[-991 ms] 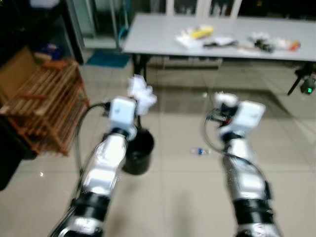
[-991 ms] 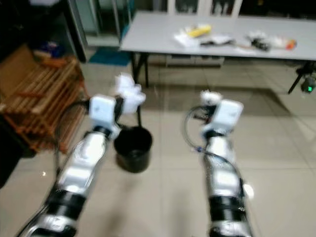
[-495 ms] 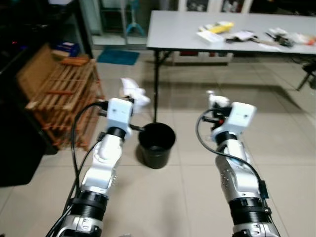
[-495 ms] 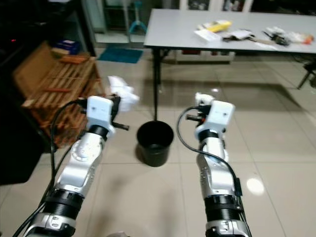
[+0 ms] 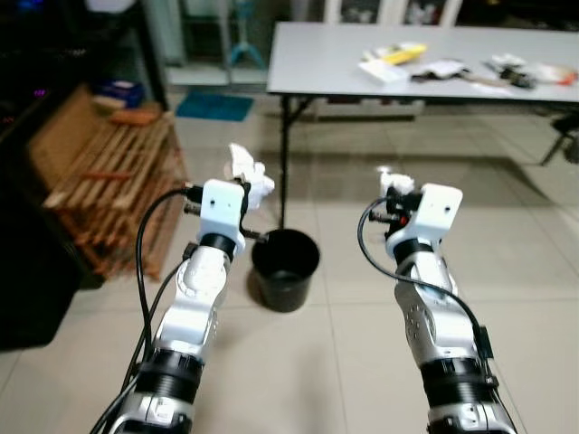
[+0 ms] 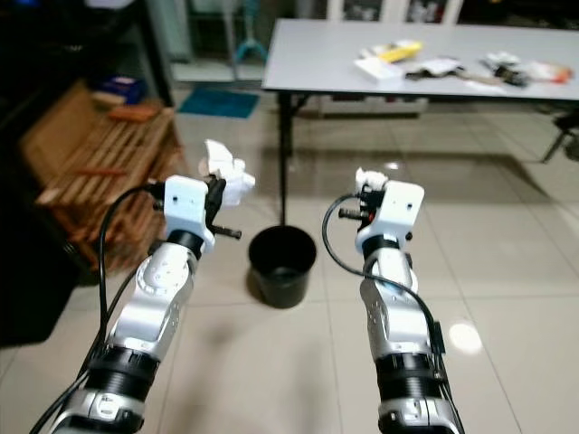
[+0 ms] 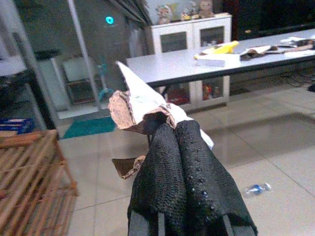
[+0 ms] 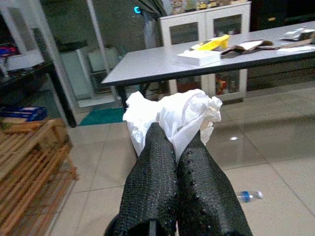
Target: Picking trash to rubbish bin
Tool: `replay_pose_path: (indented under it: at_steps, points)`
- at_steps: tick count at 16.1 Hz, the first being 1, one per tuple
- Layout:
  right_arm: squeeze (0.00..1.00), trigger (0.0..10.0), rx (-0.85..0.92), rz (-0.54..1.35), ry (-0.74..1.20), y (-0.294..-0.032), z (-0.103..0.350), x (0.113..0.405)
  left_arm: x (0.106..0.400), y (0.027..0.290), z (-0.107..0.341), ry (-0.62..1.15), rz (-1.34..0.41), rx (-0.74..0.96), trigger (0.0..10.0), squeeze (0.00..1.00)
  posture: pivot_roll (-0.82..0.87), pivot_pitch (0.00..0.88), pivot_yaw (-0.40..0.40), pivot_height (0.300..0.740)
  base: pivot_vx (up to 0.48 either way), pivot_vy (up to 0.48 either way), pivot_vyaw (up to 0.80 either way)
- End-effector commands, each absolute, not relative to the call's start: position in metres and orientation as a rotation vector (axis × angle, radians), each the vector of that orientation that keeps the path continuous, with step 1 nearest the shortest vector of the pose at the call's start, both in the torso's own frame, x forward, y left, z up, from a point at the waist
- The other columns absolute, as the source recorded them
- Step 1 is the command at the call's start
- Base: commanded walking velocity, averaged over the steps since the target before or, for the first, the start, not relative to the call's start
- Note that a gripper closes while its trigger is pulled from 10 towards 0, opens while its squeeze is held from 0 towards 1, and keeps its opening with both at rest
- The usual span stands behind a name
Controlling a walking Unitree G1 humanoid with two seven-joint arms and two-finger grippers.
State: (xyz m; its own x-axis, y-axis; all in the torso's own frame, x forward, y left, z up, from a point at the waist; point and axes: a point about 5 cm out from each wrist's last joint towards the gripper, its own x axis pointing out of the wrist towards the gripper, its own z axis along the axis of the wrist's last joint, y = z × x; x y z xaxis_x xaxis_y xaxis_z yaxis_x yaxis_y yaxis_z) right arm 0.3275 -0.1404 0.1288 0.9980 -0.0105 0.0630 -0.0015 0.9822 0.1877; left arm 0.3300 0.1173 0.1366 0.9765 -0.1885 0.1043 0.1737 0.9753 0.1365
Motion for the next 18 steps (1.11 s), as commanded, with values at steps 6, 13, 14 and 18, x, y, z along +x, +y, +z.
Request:
replay_pose_path:
  at_steps: [6, 13, 14, 18]
  points:
    - [0.0, 10.0, 0.176, -0.006, -0.053, -0.1396, 0.129, 0.3293, 0.3318, 0.116, 0.1393, -0.114, -0.187, 0.128, 10.0, 0.0, 0.02, 0.044, 0.007, 0.702, 0.436, 0.0, 0.0]
    - [0.0, 10.0, 0.15, -0.014, -0.037, -0.1406, 0.1272, 0.3299, 0.3317, 0.1167, 0.139, -0.109, -0.19, 0.131, 10.0, 0.0, 0.02, 0.042, 0.012, 0.717, 0.436, 0.0, 0.0]
    - [0.0, 10.0, 0.145, -0.014, -0.036, -0.1406, 0.1267, 0.3298, 0.3316, 0.1164, 0.1391, -0.109, -0.192, 0.132, 10.0, 0.0, 0.02, 0.039, 0.012, 0.727, 0.435, 0.0, 0.0]
    - [0.0, 10.0, 0.166, 0.001, -0.04, -0.1365, 0.1267, 0.3295, 0.3315, 0.1147, 0.1388, -0.11, -0.203, 0.134, 10.0, 0.0, 0.02, 0.025, 0.017, 0.737, 0.436, 0.0, 0.0]
